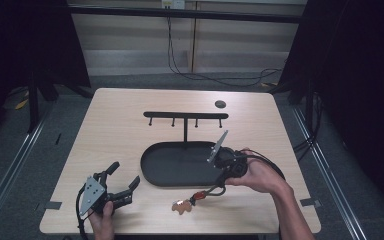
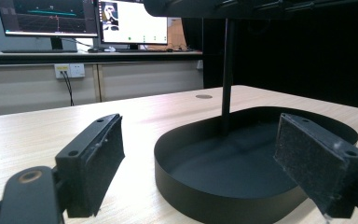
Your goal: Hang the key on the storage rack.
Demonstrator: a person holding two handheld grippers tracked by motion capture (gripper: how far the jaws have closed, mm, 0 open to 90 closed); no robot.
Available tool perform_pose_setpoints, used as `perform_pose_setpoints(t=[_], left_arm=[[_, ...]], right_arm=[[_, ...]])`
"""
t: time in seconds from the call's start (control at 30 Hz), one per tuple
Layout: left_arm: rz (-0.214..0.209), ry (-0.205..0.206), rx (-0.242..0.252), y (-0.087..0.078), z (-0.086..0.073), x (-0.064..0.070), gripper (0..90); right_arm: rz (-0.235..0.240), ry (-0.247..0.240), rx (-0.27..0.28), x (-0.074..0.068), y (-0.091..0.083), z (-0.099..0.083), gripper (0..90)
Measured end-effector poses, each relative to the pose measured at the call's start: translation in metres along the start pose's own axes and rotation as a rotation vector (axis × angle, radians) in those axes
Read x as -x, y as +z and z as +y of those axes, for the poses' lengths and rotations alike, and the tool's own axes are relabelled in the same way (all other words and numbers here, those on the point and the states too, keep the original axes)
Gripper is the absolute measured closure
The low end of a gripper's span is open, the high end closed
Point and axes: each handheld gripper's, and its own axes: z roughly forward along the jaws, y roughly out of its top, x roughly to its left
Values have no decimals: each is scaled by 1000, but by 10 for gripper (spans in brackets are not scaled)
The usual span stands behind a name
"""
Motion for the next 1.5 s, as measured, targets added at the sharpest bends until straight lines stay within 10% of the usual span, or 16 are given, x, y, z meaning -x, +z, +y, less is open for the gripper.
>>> perform_pose_setpoints(t=[1.5], left_arm=[[0, -2, 1, 0, 0, 0, 154]], right_arm=[[-61, -57, 76, -4, -83, 71, 866]])
